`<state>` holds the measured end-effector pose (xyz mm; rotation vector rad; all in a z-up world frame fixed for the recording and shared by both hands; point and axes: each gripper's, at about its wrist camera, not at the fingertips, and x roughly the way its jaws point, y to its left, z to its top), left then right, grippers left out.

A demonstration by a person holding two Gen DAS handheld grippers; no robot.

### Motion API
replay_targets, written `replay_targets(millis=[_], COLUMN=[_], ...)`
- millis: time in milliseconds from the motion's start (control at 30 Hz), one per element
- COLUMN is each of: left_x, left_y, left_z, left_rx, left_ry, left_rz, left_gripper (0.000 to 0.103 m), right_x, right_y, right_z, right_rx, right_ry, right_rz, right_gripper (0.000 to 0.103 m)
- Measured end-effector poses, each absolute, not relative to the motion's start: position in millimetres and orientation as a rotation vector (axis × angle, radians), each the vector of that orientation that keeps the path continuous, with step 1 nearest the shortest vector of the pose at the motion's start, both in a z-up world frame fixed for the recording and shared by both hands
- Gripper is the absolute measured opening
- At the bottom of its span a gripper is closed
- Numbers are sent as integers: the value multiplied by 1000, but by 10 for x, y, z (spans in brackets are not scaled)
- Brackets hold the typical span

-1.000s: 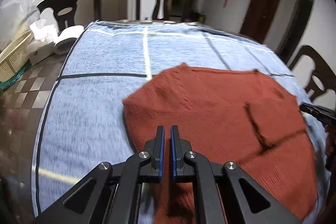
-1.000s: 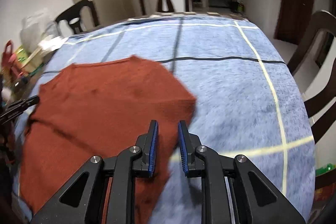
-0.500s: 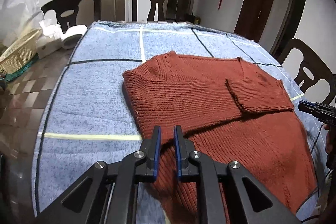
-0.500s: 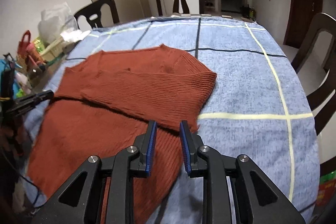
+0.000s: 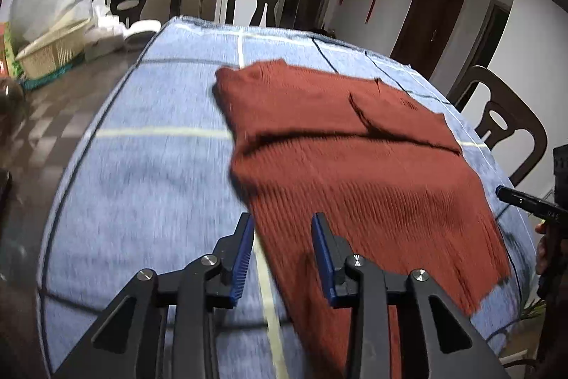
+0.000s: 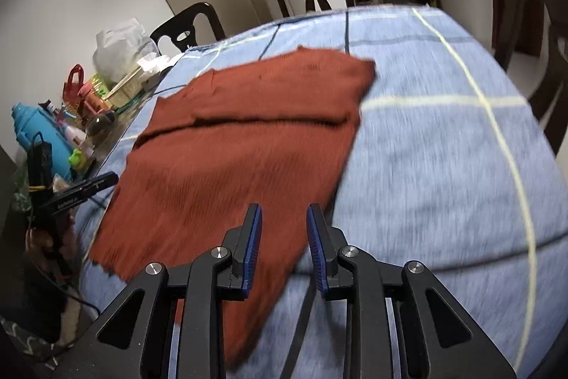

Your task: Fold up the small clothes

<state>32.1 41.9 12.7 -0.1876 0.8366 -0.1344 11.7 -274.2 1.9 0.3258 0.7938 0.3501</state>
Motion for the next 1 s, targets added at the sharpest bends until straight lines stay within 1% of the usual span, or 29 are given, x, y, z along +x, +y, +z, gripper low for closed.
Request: replay_targets(millis=[100,167,333,400,433,667,900,933,967,1000], left_x=[209,117,-18,-68,-87,-122,-225,-230,-224,-213], left_y=[418,411,367,326,318,326,388,376,352,326], left_z=[24,28,-2,-8,-12,-32,-63,-61,-54,-47], left_rx=[-232,-251,-367,-364,-369,-409,-479,-473,-457,-439], left_ry=[862,845,855,850,847,828,827,827,827,828], left_rz=[-150,-154,-222,-224,-227,-232,-255,-253,-248,-245], left_gripper=[38,41,43,43,43,44,43,43,43,41], right_x=[52,8,-89,-129,-139,-59,-153,-152,-137,-122], right_y=[-2758,-2750,-2657,-2645,-2643,-2552,-2540,-2542,-2527,-2528], right_z=[-88,-136,-186,-209,-214,-230,-253,-252,-250,-262], right_rx=[374,417,468,509,528,568,590,588,577,578], right_ry=[818,825,825,821,814,828,846,848,850,857], right_rz=[373,410,479,509,520,531,542,541,538,538], right_gripper=[27,27,28,40,40,40,40,40,30,24])
